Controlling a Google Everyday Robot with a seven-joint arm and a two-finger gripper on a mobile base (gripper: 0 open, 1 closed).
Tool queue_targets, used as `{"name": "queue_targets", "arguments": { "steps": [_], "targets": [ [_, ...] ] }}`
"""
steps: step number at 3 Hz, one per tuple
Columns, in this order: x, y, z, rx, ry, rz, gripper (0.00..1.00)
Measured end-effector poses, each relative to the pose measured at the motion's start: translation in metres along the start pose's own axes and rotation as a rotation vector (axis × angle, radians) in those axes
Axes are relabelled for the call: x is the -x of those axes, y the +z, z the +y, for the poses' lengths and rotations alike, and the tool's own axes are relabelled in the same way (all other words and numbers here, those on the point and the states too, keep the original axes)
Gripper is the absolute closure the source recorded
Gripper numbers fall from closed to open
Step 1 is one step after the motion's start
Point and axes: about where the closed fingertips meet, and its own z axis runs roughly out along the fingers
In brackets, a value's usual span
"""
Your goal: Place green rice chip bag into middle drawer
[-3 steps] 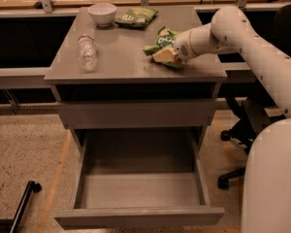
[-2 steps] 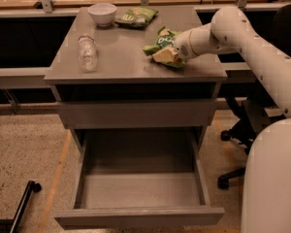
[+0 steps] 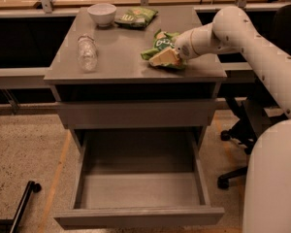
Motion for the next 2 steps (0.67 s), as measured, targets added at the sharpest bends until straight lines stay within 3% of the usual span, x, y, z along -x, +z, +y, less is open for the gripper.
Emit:
{"name": "queue_targets", "arguments": {
  "steps": [1, 2],
  "targets": [
    [-0.0008, -0.0077, 0.0075, -0.010, 0.014, -0.003, 0.00],
    [-0.0056, -0.0140, 0.0137, -0.027, 0.030, 0.004, 0.16]
  ]
}}
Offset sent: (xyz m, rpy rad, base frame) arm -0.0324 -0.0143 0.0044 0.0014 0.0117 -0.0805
